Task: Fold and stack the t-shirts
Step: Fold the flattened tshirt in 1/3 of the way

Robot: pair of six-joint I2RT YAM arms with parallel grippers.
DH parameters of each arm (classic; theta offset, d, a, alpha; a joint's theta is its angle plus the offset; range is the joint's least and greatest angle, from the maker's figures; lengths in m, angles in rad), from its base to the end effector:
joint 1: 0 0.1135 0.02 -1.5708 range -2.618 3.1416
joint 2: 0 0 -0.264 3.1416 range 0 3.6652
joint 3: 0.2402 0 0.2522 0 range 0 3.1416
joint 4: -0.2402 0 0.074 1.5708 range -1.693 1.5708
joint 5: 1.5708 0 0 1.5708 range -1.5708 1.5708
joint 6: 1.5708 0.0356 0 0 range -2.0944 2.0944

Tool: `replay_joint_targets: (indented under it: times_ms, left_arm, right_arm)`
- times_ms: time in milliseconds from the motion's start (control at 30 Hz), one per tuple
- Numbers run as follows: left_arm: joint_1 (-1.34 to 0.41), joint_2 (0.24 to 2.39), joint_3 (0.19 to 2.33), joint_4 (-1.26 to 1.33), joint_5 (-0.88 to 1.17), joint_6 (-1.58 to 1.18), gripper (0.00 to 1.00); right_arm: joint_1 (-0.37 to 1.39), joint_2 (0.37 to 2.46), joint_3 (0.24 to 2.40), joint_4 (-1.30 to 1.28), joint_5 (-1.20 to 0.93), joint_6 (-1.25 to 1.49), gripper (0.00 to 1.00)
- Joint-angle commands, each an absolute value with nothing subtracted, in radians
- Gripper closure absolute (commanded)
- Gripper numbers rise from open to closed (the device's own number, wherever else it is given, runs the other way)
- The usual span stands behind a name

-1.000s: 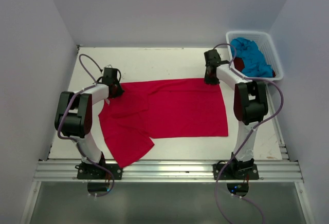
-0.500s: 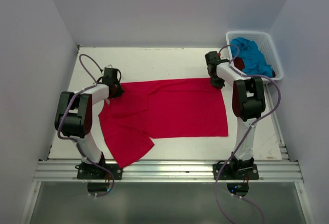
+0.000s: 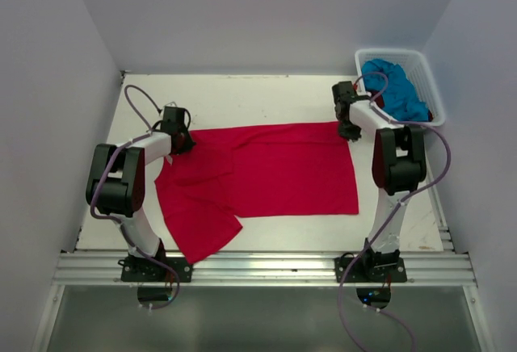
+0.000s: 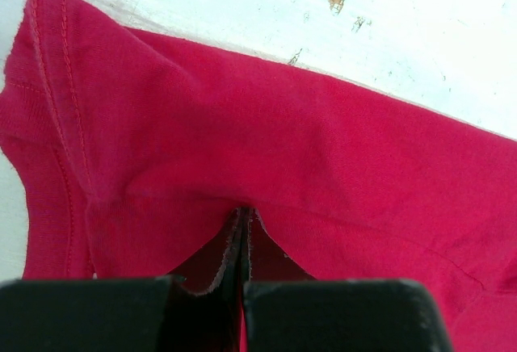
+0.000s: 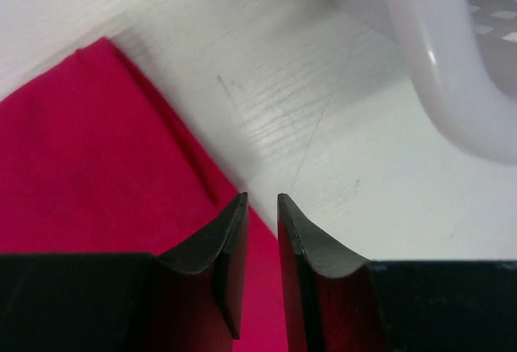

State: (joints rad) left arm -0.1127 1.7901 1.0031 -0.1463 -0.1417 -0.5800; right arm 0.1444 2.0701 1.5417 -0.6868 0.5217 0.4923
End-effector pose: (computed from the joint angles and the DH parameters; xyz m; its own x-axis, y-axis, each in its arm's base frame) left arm 0.3562 -0.0353 0.1523 -0.6832 -0.4687 -0.5600 -0.4143 0.8803 -0.2313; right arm 0.4228 0.0436 0.1753 -0.7953 0.2984 -0.5276 0.4799 0.8418 -0.2471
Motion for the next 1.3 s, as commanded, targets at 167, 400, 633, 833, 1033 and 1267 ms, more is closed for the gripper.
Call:
replay_joint_targets:
  times_ms: [167, 400, 633, 833, 1033, 1267]
  left_arm:
    - [-0.118, 1.786, 0.977, -0.195, -0.156, -0.554, 1.00]
    - [-0.118, 1.775, 0.973, -0.198, -0.160, -0.554, 1.00]
    - [-0.118, 1.773, 0.969, -0.198, -0.161, -0.555, 1.00]
    - [-0.118, 1.776, 0.969, -0.196, -0.163, -0.557, 1.00]
    - [-0.118, 1.782, 0.969, -0.195, -0.163, -0.557, 1.00]
    - [-0.118, 1.781, 0.973, -0.199, -0.167, -0.557, 1.00]
  right_arm:
    - [0.156, 1.951, 1.561, -0.614, 0.318, 0.448, 0.72]
    - [0.152, 2.042, 1.566, -0.612, 0.247, 0.454, 0.73]
    - [0.143, 2.056, 1.542, -0.612, 0.255, 0.474, 0.75]
    - [0.140, 2.052, 1.533, -0.637, 0.299, 0.489, 0.77]
    - [0.140, 2.109, 1.543, -0.647, 0.316, 0.491, 0.86]
    - [0.135, 2.140, 1.543, -0.643, 0.319, 0.491, 1.00]
